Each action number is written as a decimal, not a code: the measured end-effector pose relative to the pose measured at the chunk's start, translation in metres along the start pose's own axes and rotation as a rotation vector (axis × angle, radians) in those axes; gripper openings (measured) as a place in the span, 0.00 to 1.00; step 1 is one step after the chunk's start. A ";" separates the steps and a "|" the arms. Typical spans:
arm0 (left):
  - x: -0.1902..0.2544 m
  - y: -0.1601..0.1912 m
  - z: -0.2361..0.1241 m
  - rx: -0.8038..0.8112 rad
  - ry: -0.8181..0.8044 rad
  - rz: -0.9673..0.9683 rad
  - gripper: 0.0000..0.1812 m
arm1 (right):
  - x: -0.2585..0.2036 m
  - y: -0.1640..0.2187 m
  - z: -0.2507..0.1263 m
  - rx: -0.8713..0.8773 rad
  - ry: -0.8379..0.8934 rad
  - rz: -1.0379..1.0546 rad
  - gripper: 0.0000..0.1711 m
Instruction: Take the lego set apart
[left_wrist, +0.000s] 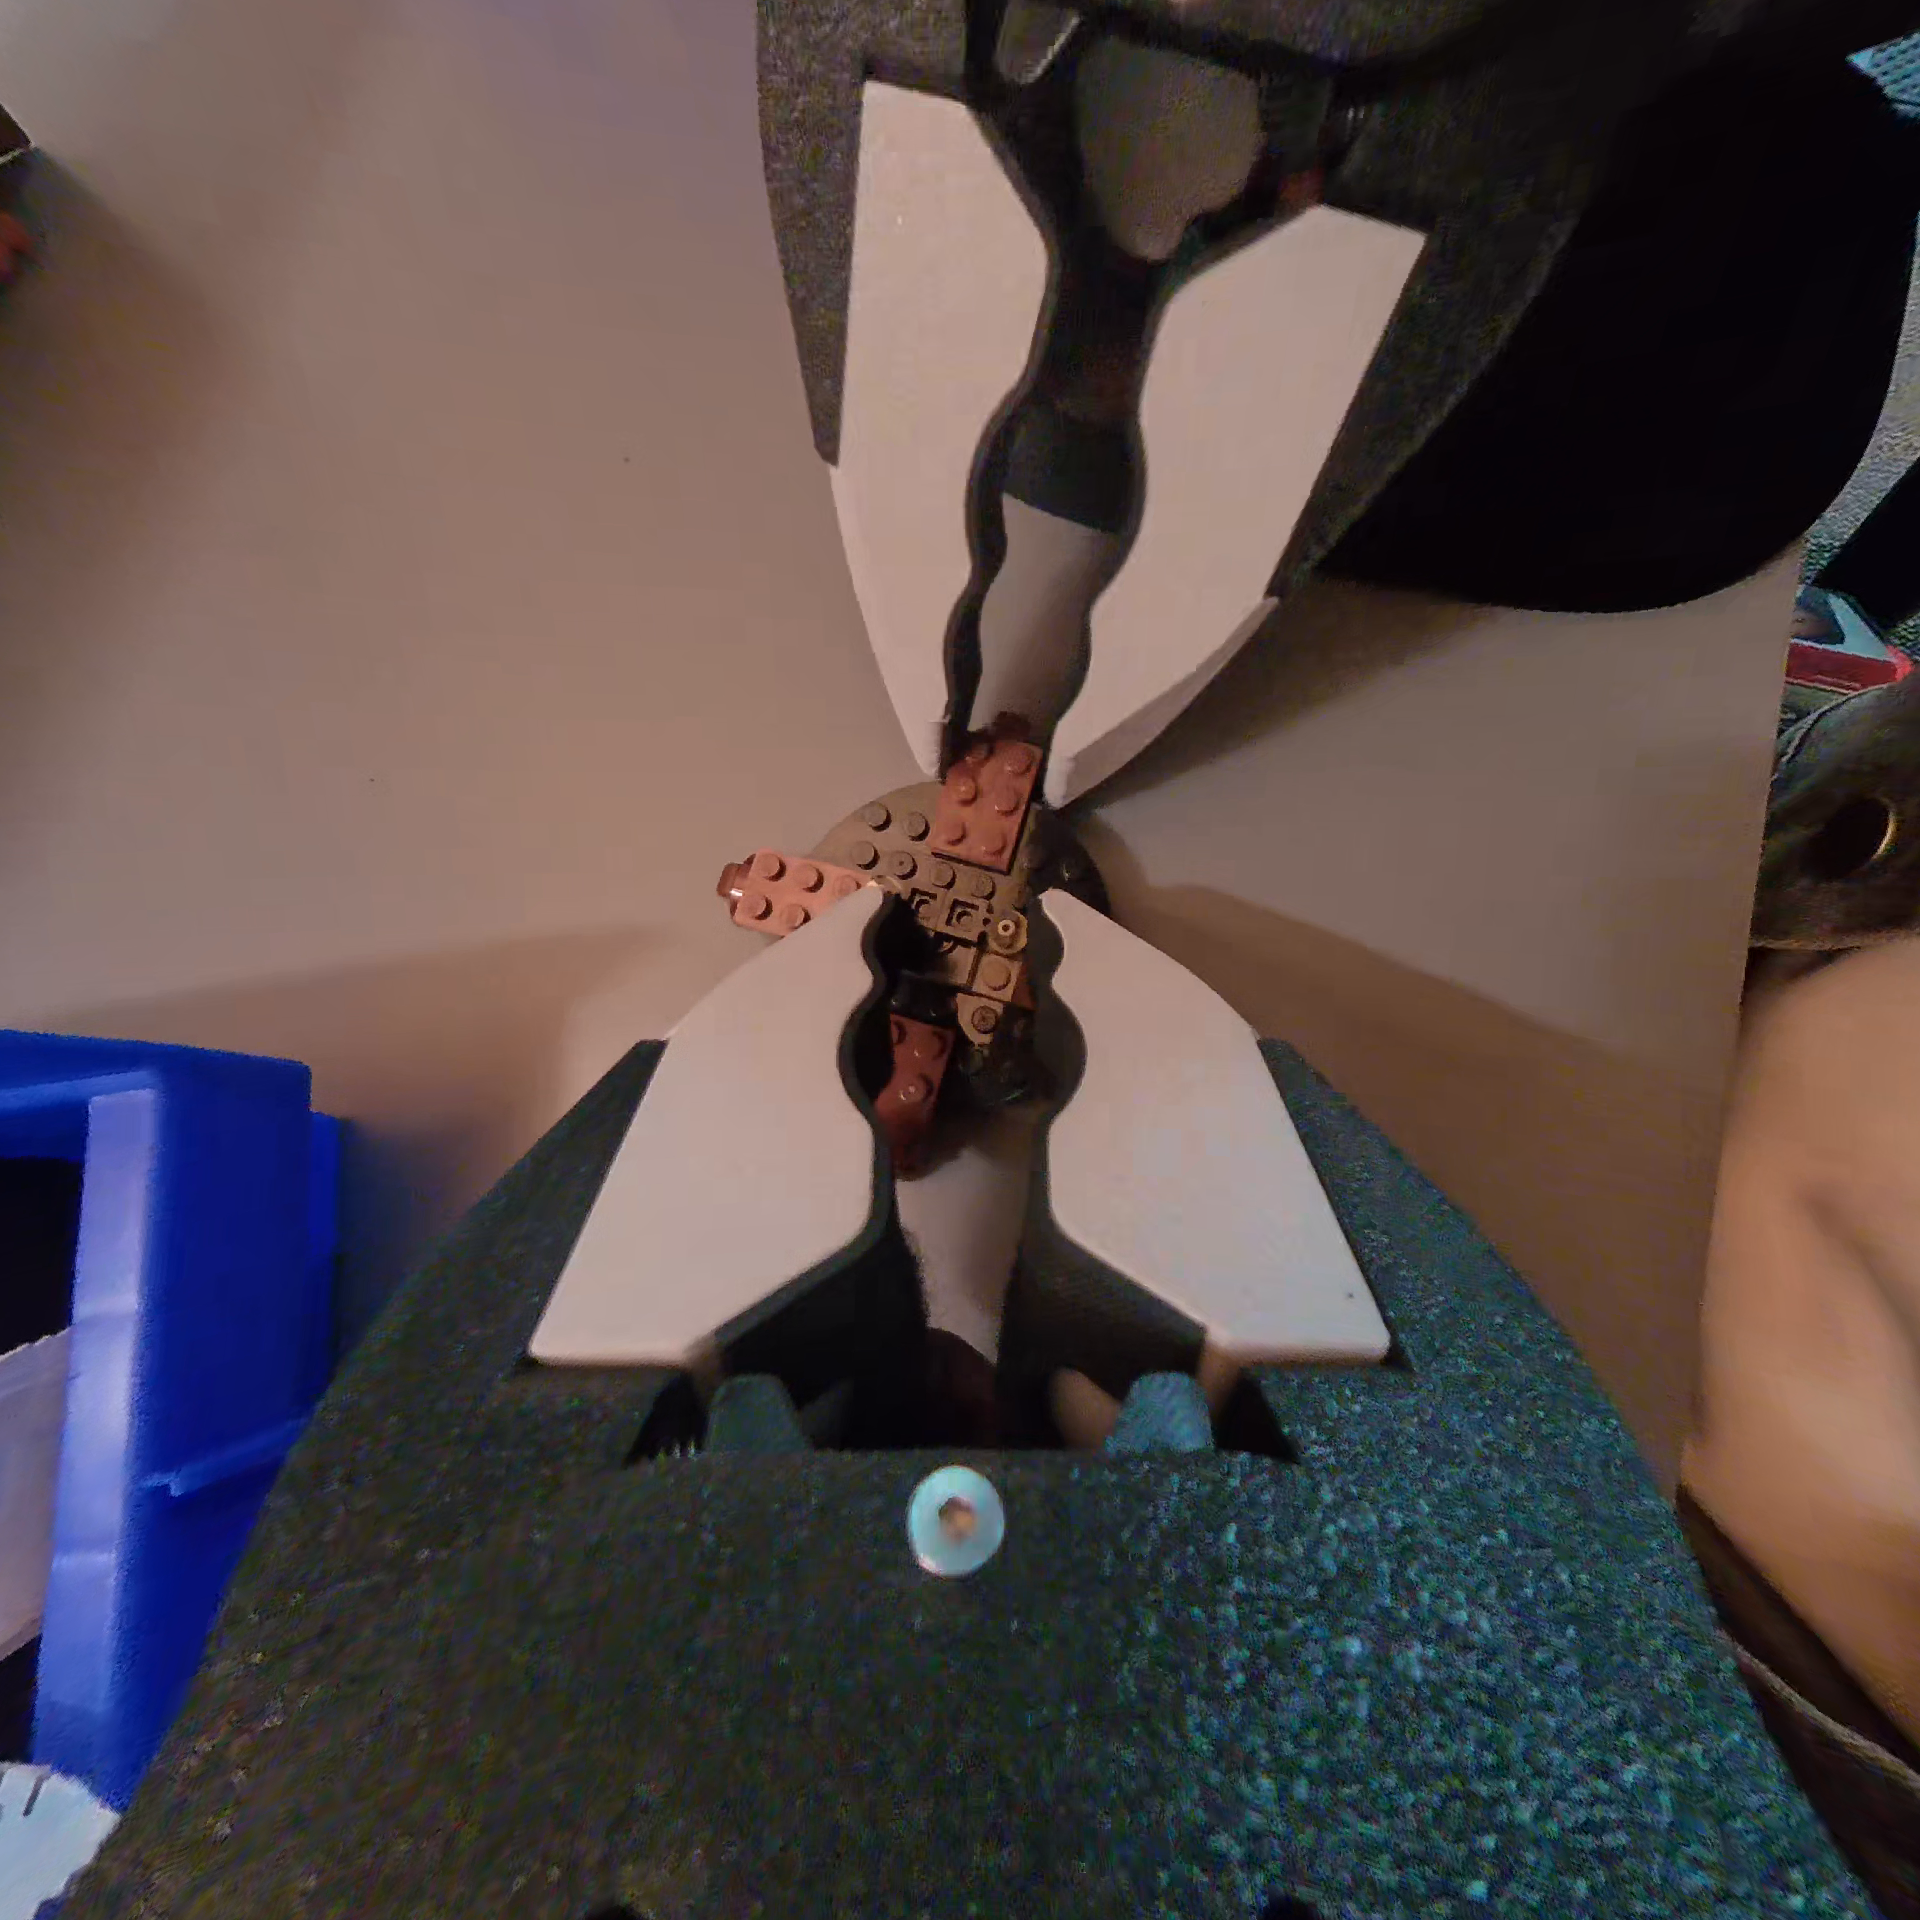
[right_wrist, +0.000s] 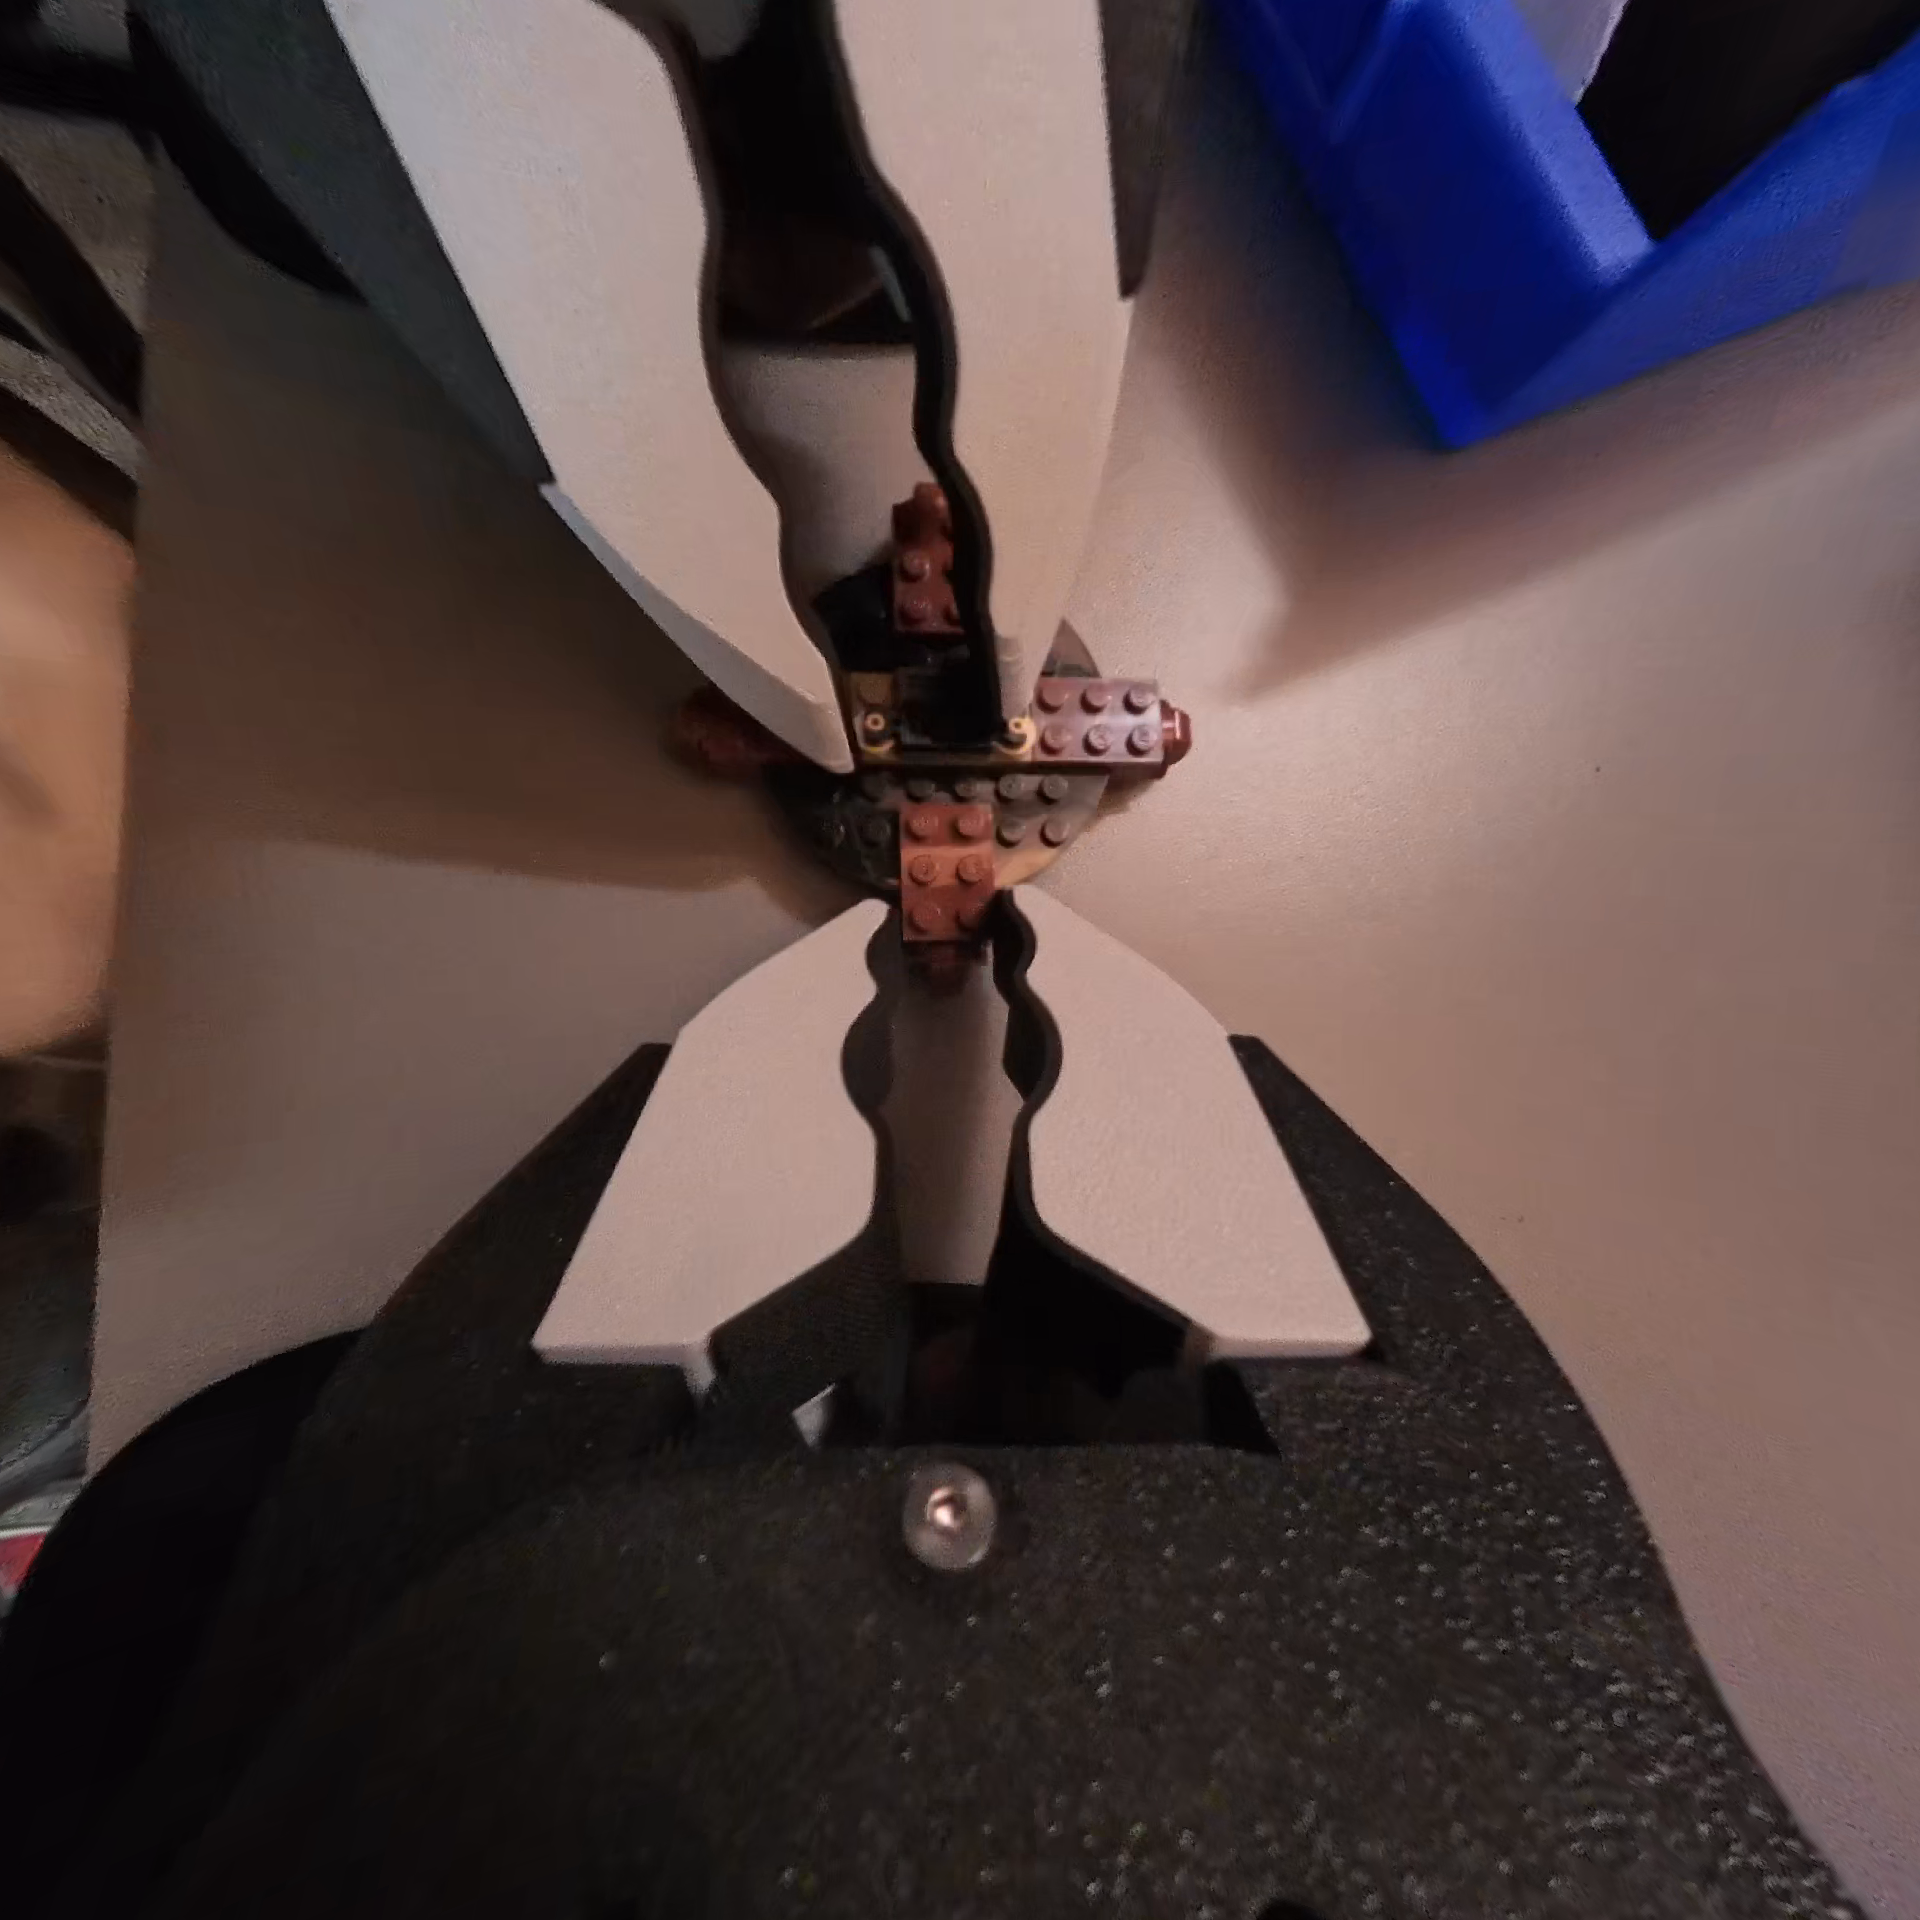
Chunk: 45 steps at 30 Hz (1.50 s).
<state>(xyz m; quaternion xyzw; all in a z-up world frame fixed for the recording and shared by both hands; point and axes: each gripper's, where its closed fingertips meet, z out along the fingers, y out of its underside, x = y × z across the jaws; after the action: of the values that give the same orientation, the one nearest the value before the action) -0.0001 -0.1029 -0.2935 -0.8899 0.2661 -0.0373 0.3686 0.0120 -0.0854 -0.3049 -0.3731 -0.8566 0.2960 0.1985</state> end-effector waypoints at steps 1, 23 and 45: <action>0.000 0.000 0.000 -0.002 0.000 0.000 0.13 | 0.000 0.000 0.000 0.006 -0.003 0.014 0.09; -0.003 -0.004 -0.002 0.090 -0.002 -0.070 0.17 | 0.004 -0.031 -0.043 0.245 -0.035 0.157 0.09; 0.009 -0.022 -0.059 0.448 -0.059 -0.061 0.16 | 0.102 -0.152 0.045 -0.417 -0.113 0.034 0.09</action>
<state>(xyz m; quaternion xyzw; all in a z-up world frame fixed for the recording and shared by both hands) 0.0020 -0.1321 -0.2367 -0.7942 0.2131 -0.0806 0.5633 -0.1580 -0.1080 -0.2265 -0.4032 -0.9027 0.1362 0.0639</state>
